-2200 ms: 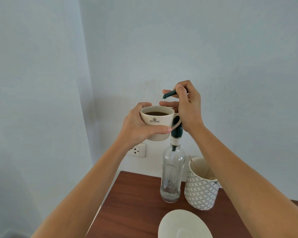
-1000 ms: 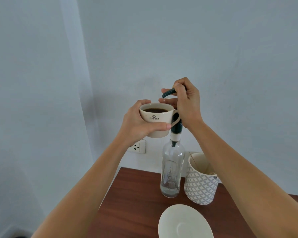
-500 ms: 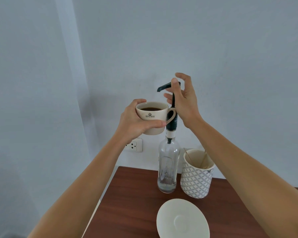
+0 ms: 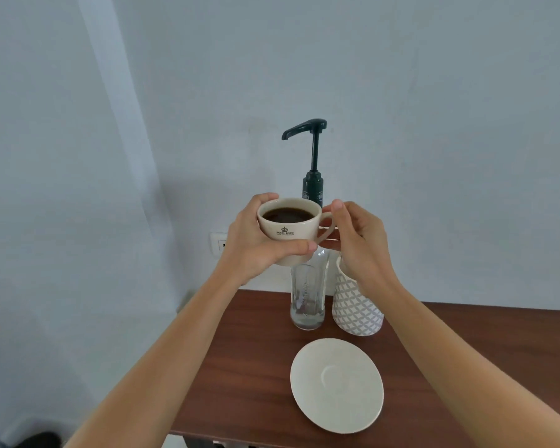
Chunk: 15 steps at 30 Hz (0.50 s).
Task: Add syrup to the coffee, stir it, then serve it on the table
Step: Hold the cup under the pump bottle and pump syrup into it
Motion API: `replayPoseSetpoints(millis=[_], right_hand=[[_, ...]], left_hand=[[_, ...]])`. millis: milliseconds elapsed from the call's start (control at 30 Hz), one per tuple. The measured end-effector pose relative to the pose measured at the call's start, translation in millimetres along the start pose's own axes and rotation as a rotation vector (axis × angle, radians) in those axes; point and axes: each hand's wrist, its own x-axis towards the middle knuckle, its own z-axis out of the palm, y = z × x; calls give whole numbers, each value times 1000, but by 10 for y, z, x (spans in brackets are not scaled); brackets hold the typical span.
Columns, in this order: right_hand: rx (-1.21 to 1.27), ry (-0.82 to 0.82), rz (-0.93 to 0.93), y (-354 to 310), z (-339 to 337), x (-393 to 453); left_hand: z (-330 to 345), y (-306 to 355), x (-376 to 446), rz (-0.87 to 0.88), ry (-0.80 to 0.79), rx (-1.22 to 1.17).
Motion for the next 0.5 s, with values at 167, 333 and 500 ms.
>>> replayPoseSetpoints(millis=[167, 333, 500], right_hand=[[-55, -29, 56, 251, -211, -274], [-97, -35, 123, 571, -404, -545], [-114, -53, 212, 831, -548, -792]], left_hand=[[215, -211, -288, 5, -52, 16], [473, -461, -586, 10, -100, 18], [708, -720, -861, 8, -124, 15]])
